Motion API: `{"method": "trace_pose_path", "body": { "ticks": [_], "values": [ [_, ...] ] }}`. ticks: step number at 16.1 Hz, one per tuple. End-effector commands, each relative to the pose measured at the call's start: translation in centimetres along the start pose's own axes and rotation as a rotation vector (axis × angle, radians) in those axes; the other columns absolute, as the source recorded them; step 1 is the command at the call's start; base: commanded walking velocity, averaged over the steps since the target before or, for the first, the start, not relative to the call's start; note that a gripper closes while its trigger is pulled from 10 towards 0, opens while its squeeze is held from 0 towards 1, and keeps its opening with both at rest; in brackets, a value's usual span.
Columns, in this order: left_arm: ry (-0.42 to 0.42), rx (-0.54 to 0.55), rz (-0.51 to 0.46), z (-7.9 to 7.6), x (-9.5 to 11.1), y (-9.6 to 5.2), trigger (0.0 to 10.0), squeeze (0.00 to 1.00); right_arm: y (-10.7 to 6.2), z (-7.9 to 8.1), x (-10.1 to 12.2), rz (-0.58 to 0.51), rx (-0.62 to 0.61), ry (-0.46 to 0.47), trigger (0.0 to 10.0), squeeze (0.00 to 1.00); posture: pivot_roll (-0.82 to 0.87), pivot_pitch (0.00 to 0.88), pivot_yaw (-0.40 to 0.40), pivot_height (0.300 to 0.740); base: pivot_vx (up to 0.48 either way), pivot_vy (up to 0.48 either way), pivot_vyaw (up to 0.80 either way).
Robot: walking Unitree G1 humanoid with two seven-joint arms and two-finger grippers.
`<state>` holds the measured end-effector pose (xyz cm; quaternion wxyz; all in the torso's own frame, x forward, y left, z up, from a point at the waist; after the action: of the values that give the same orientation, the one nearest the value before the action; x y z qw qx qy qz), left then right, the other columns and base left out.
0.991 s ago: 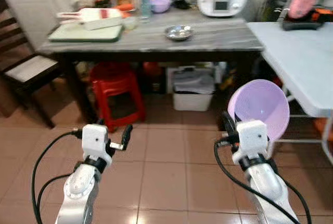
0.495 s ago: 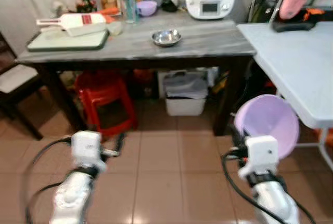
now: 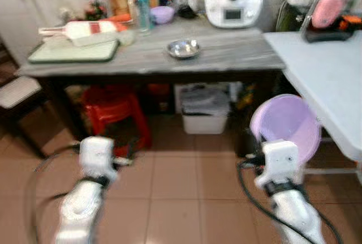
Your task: Setting the table
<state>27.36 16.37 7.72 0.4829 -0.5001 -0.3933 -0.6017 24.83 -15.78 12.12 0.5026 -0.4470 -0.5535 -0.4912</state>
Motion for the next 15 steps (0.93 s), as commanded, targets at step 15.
{"method": "trace_pose_path", "body": {
  "ticks": [15],
  "values": [
    [0.005,-0.008,0.009,0.3,-0.2,0.7,10.0,0.0,1.0,0.8,0.6,-0.034,0.024,0.01,10.0,0.0,-0.03,0.0,0.05,0.74,0.313,0.0,0.15]
  ]
}}
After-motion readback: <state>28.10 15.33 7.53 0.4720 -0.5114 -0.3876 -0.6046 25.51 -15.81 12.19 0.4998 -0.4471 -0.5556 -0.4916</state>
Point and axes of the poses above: a point about 5 cm out from each wrist's last joint towards the gripper, its own y axis pointing out of the wrist towards the gripper, its own x axis along the axis of the wrist's last joint, z = x × y, the point moved 2 cm from there along y, pointing out of the wrist towards the gripper, and after that the axes turned 10 degrees about y, right-handed, at the moved point
